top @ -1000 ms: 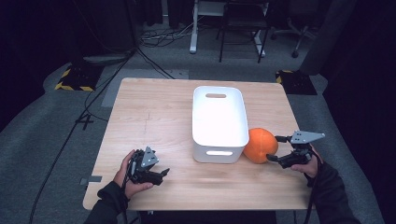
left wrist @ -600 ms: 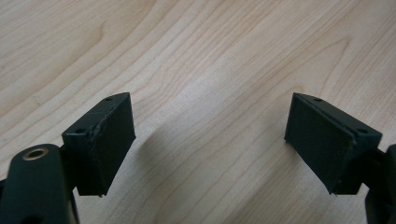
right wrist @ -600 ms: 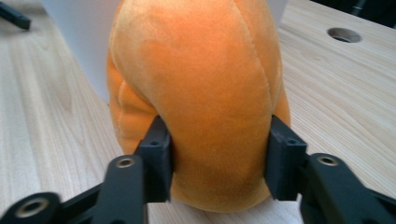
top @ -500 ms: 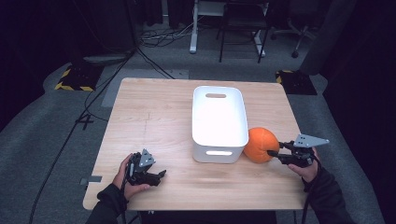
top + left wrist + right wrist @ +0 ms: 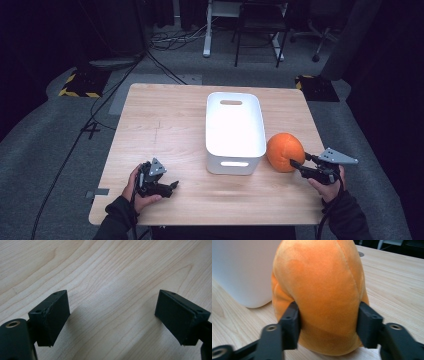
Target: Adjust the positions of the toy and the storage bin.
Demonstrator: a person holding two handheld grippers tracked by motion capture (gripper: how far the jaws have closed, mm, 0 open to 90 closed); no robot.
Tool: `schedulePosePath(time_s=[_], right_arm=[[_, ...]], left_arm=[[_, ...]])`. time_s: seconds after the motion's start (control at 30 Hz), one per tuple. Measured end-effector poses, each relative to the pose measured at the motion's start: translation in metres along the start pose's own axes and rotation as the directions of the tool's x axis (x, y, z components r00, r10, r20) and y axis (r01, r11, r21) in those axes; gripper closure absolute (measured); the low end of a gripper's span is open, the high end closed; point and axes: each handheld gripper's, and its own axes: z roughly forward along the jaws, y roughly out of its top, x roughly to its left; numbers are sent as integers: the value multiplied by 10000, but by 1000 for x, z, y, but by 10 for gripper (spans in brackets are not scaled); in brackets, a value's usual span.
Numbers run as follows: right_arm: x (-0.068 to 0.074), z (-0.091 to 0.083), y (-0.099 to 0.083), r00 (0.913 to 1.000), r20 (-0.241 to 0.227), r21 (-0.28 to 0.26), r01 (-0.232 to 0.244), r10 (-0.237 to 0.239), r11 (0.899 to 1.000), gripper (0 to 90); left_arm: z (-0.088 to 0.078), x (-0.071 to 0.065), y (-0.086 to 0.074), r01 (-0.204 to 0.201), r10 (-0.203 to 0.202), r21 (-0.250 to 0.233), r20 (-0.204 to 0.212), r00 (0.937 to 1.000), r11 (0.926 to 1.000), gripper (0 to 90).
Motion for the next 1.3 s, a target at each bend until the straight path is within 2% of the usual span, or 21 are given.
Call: schedulePosePath(time_s=[0.17, 0.27, 0.37, 0.4, 0.5, 0.67, 0.77, 0.83, 0.93, 1.03, 1.1, 1.13, 1.2, 1.3], right_arm=[[-9, -1, -2, 9993, -347, 45, -110, 112, 9999, 283], [-9, -3, 0, 9990, -414, 89, 198, -194, 9998, 209], [-10, -5, 4, 9990, -274, 91, 348, -345, 9994, 179], [-11, -6, 6, 9979, -372, 48, 529, -527, 9986, 178], [-12, -8, 13, 9964, -584, -120, 601, -607, 9981, 176], [-14, -9, 27, 9949, -668, -330, 729, -750, 9968, 171], [-10, -5, 34, 9918, -867, -57, 934, -936, 9956, 168], [-9, -1, 39, 9878, -971, 210, 1242, -1216, 9920, 161], [-11, 5, 43, 9849, -1162, 541, 1350, -1280, 9894, 147], [-16, 11, 42, 9836, -1504, 998, 1149, -992, 9884, 108], [-21, 16, 40, 9821, -1666, 1413, 1116, -875, 9837, 65], [-22, 17, 40, 9821, -1682, 1458, 1104, -853, 9831, 62], [-23, 19, 38, 9808, -1816, 1462, 988, -714, 9843, 94], [-20, 20, 34, 9780, -1868, 1197, 1167, -931, 9859, 188]], left_arm=[[0, 1, 0, 50, -51, 88, 84, 10000, 9999, 124], [1, 1, 0, 194, -194, 63, 83, 9998, 9998, 117], [1, 1, 0, 148, -148, 45, 40, 9999, 9999, 118], [1, 1, 0, 158, -158, 41, 47, 9999, 9999, 117], [1, 1, 0, 193, -194, 54, 90, 9998, 9998, 117], [1, 1, 0, 173, -174, 55, 91, 9998, 9998, 118], [1, 2, 0, 185, -186, 74, 143, 9997, 9998, 118], [1, 2, 0, 181, -183, 75, 144, 9997, 9998, 118], [1, 1, 0, 198, -198, 54, 92, 9998, 9998, 118], [1, 2, 0, 200, -201, 76, 145, 9997, 9998, 118], [1, 2, 0, 199, -200, 90, 149, 9997, 9998, 118], [1, 2, 0, 204, -205, 98, 162, 9997, 9997, 118], [1, 2, 0, 254, -255, 57, 198, 9995, 9997, 118], [1, 4, 1, 283, -288, 215, 255, 9993, 9994, 116]])
